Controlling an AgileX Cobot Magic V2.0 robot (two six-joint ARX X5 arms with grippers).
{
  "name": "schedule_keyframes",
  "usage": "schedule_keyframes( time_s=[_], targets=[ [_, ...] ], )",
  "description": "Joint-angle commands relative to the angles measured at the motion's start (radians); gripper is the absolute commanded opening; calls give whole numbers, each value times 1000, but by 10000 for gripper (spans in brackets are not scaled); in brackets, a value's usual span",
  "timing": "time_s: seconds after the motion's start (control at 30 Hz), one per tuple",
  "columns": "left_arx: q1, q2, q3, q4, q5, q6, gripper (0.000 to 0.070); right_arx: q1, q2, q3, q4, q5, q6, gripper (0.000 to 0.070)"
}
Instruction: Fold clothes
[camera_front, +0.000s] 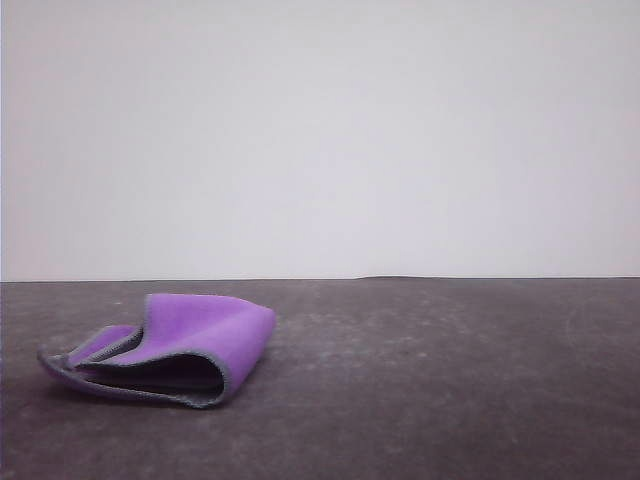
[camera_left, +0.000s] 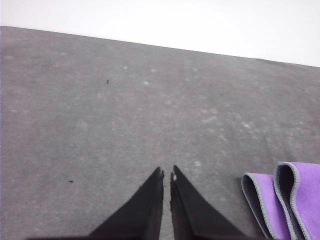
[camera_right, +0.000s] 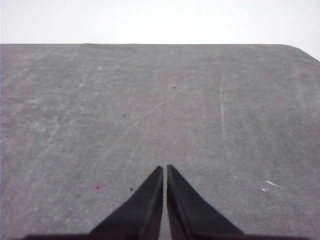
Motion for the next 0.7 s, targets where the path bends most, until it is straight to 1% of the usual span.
schedule_keyframes(
  time_s=[0.0, 0.23, 0.67],
  targets=[
    [2, 0, -18, -12, -3, 0, 16, 2, -2, -11, 6, 6, -13, 8],
    [2, 0, -18, -12, -3, 0, 16, 2, -2, -11, 29, 4, -15, 8],
    [2, 0, -18, -12, -3, 0, 16, 2, -2, -10, 30, 4, -15, 7]
  ],
)
